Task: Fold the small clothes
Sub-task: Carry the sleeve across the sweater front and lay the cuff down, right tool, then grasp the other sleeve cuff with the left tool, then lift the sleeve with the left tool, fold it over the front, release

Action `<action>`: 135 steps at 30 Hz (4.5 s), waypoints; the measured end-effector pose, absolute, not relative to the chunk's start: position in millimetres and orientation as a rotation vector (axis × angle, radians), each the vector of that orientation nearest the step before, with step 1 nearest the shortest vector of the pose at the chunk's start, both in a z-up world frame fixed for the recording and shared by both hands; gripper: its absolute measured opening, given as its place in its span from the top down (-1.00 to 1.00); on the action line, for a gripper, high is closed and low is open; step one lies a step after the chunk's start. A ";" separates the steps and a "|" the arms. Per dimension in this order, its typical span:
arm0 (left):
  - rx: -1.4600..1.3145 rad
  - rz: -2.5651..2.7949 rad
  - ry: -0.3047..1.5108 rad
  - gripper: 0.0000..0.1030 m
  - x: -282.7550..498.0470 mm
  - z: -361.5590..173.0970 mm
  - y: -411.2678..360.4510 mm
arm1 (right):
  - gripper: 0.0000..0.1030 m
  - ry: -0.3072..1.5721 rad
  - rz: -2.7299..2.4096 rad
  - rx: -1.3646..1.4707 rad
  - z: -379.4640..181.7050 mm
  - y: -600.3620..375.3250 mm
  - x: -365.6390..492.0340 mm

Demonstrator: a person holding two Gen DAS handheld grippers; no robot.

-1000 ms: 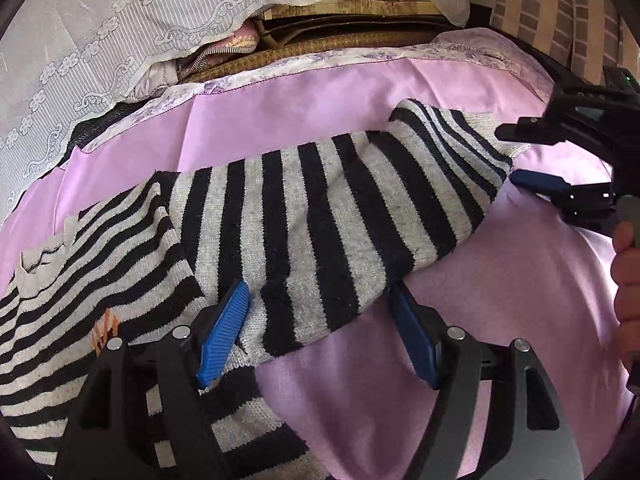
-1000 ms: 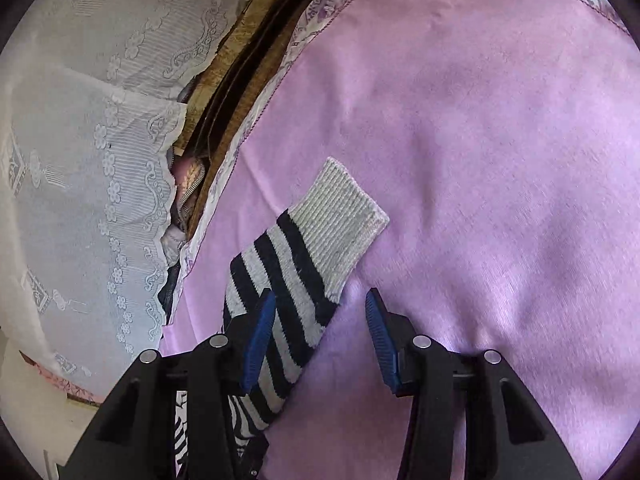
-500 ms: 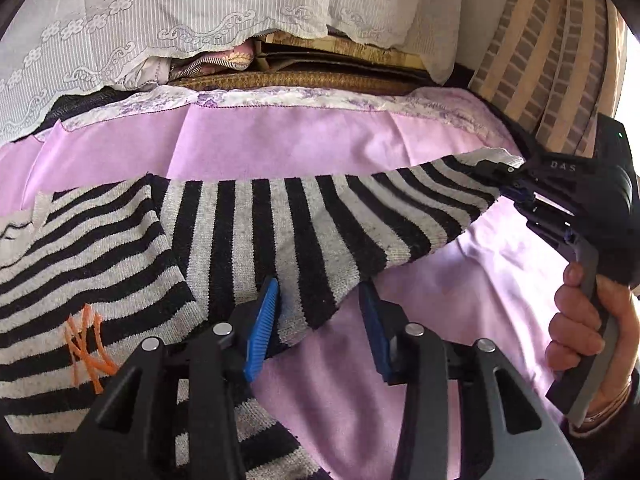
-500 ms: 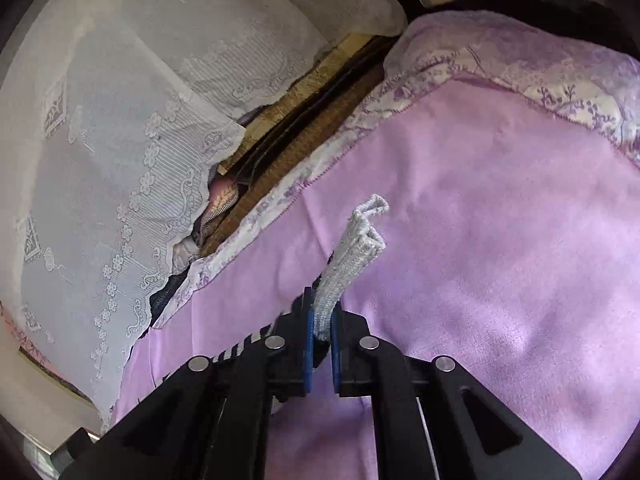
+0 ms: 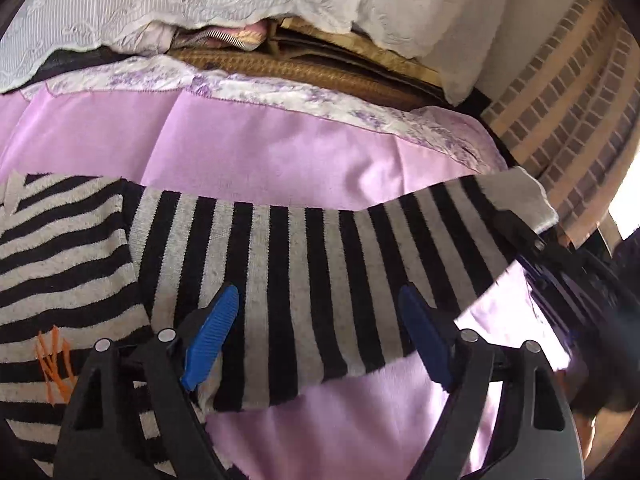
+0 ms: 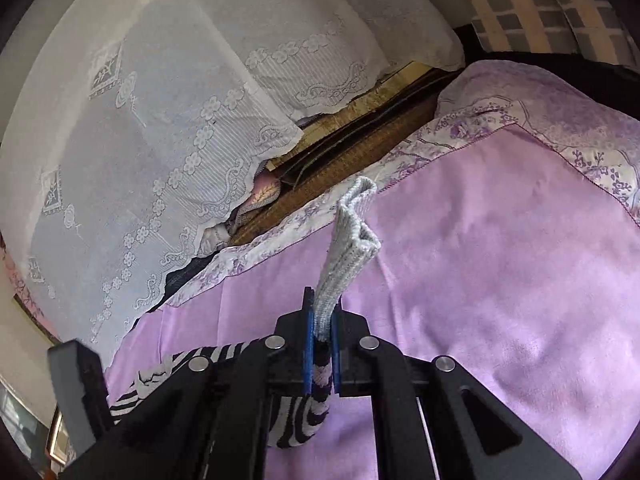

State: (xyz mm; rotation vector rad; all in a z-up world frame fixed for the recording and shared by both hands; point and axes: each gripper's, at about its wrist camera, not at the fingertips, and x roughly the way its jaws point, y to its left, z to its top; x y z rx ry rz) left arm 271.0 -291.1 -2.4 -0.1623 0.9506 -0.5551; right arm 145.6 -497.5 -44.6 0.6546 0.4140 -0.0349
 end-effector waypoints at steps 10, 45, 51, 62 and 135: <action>-0.225 -0.560 0.936 -0.53 274.6 -15.3 -280.3 | 0.85 0.468 0.122 0.494 -29.2 -422.7 147.8; -0.062 0.111 0.876 -0.60 238.6 -13.6 60.7 | 0.37 0.729 0.487 0.133 -30.7 -65.8 210.1; -0.108 0.148 0.794 -0.79 215.9 7.5 75.0 | 0.23 0.652 0.534 0.215 -17.6 -107.4 185.9; -0.165 -0.118 0.829 -0.86 217.1 6.8 25.3 | 0.23 0.789 0.335 0.465 -53.2 -250.2 233.7; -0.097 -0.043 0.501 0.84 70.5 44.3 190.2 | -0.53 0.857 1.030 0.477 38.5 51.9 146.8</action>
